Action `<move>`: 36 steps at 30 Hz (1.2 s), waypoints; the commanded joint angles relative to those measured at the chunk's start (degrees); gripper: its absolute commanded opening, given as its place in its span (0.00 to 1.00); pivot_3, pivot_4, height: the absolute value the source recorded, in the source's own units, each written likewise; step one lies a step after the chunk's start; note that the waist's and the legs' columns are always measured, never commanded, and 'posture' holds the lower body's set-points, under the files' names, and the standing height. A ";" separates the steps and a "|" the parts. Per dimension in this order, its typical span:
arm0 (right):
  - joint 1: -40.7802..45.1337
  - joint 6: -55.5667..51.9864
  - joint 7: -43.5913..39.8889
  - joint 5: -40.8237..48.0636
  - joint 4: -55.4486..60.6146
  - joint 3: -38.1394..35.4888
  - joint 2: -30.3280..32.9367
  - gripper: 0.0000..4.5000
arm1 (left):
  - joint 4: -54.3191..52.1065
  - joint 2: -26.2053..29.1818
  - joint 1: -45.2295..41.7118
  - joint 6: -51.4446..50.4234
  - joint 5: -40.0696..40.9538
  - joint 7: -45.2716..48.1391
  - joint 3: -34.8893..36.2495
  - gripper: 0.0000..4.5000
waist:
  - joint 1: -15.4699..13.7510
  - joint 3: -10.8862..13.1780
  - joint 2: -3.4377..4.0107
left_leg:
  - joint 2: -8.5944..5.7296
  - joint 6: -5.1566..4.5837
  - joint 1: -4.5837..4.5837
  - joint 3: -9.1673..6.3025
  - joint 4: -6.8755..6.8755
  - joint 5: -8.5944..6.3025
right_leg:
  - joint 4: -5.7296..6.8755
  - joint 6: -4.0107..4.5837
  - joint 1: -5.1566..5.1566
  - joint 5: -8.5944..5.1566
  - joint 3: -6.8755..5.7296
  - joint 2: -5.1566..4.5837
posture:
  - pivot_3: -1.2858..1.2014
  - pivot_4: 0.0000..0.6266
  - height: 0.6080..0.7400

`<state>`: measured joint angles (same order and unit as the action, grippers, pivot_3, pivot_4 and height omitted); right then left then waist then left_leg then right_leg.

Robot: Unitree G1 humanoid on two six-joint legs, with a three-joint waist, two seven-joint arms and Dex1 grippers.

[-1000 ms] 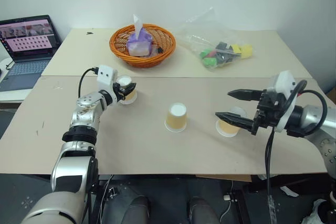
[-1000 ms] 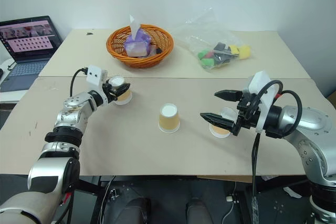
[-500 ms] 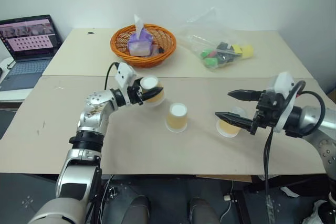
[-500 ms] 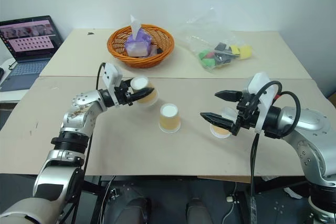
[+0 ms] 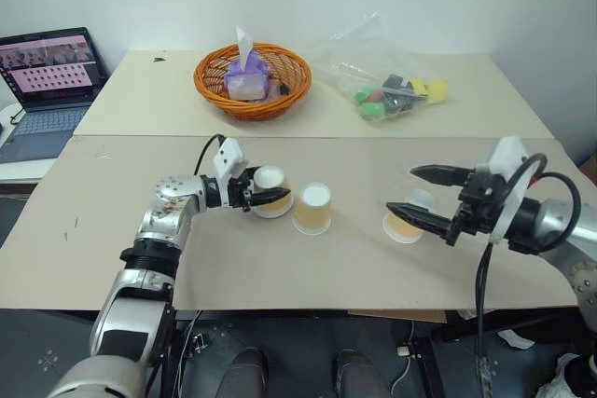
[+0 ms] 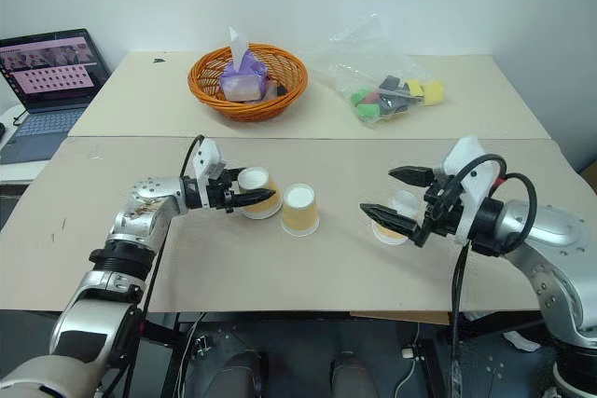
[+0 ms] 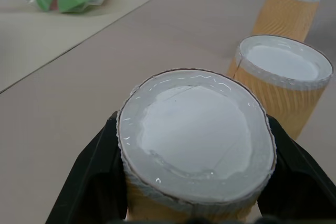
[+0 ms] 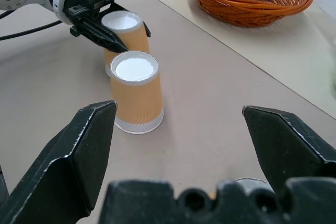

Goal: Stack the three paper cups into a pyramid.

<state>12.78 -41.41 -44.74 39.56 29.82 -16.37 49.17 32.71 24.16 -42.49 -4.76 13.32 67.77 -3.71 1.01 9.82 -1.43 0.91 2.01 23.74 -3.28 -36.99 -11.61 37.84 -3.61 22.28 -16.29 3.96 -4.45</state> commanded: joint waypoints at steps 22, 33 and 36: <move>1.58 1.19 -0.58 0.52 0.79 -2.06 1.25 1.00 | -2.65 -0.95 3.06 4.12 -0.97 3.49 -2.91 0.65 | -0.05 -0.01 0.01 | 0.00 0.00 -0.02 0.00 -0.01 0.00 | 0.01 0.00 -0.03 0.00 0.00 0.00 | 0.52 0.24 1.00; 2.04 1.24 -0.90 0.52 0.32 -1.81 1.42 1.00 | -3.64 -0.47 3.23 3.43 -1.01 3.12 -3.00 0.99 | -0.02 0.00 0.01 | 0.00 0.00 -0.02 -0.01 -0.01 0.00 | 0.02 0.00 -0.01 0.00 0.00 0.00 | 0.52 0.24 1.00; 2.18 1.20 -1.01 0.58 0.23 -1.75 1.35 1.00 | -4.82 0.00 3.19 2.80 -0.44 3.49 -2.62 0.99 | -0.02 0.00 0.01 | 0.00 0.00 -0.01 0.00 -0.01 0.00 | 0.01 0.00 -0.01 0.00 0.00 0.00 | 0.52 0.24 1.00</move>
<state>13.65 -41.41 -45.63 39.55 29.45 -16.57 49.86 30.73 23.33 -38.29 -1.63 12.18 70.89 -7.14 0.98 9.82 -1.42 0.92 2.01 23.73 -3.28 -37.00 -11.62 37.85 -3.61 22.27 -16.29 3.96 -4.44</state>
